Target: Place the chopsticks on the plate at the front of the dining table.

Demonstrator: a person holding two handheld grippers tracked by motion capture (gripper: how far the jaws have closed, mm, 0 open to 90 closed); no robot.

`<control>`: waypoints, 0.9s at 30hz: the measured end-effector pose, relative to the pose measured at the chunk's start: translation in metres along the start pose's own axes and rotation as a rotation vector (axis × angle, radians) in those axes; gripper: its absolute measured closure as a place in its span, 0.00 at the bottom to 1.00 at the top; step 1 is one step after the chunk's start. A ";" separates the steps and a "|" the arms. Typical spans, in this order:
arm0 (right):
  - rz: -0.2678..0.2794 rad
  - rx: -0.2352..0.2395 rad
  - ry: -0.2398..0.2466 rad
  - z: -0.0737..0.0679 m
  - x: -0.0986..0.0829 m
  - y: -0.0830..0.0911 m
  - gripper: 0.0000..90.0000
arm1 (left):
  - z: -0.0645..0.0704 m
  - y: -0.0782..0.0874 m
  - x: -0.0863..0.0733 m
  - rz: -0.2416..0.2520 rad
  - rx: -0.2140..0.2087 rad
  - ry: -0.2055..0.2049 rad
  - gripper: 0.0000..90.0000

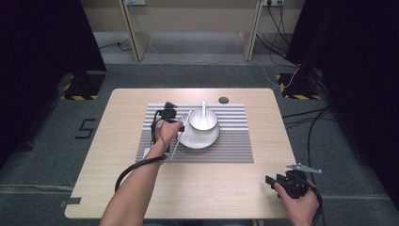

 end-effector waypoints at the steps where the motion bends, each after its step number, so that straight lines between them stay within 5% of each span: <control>1: 0.000 0.000 -0.001 0.000 0.000 0.000 0.52 | 0.000 -0.001 0.000 -0.005 -0.001 0.002 0.95; 27: -0.001 0.001 0.001 0.001 0.000 0.000 0.52 | 0.001 -0.008 0.002 0.013 0.017 -0.022 0.93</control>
Point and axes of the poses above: each handheld gripper's, and its own axes: y roughly backward along the jaws, x roughly out of its top, z roughly to its right, the point moved 3 cm from there along -y, roughly forward along the jaws, and after that the axes turned 12 degrees about -x, right-handed, at the moved point
